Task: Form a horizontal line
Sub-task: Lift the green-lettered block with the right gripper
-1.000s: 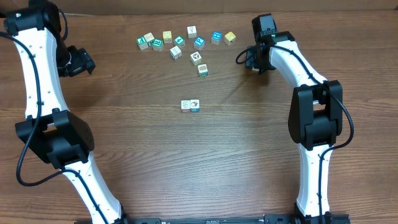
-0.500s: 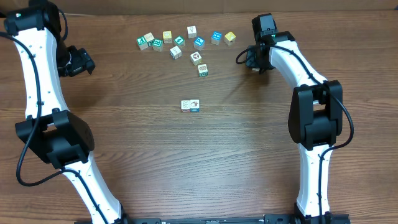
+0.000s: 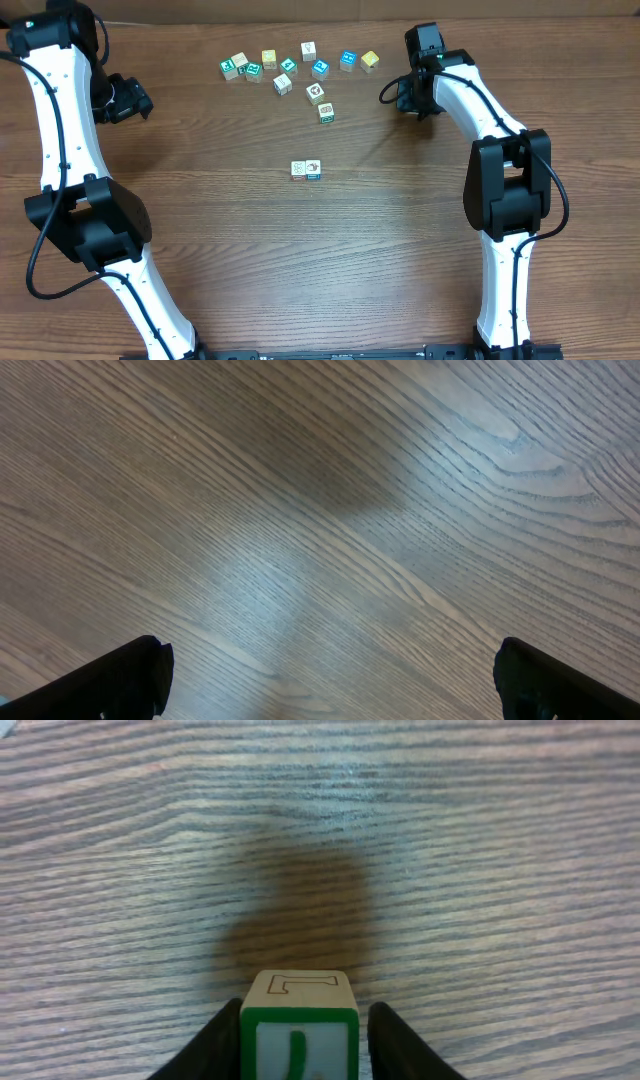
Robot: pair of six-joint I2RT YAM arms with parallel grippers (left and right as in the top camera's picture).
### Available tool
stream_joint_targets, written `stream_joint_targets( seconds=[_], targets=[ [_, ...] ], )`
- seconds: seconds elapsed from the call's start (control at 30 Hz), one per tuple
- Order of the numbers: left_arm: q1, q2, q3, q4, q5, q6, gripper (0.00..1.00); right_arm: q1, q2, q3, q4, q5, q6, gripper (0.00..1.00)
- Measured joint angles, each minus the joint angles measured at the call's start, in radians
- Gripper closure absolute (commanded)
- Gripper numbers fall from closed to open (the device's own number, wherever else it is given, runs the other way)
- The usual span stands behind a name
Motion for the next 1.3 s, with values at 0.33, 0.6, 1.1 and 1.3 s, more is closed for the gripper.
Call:
stream_joint_targets(
  seconds=[0.33, 0.6, 1.1, 1.3],
  targets=[
    [0.000, 0.000, 0.000, 0.000, 0.000, 0.000, 0.00, 0.000, 0.000, 0.001, 0.006, 0.000, 0.000, 0.61],
    [0.000, 0.000, 0.000, 0.000, 0.000, 0.000, 0.00, 0.000, 0.000, 0.001, 0.014, 0.000, 0.000, 0.61],
    [0.000, 0.000, 0.000, 0.000, 0.000, 0.000, 0.00, 0.000, 0.000, 0.001, 0.018, 0.000, 0.000, 0.62],
    [0.000, 0.000, 0.000, 0.000, 0.000, 0.000, 0.01, 0.000, 0.000, 0.002, 0.025, 0.000, 0.000, 0.62]
  ],
)
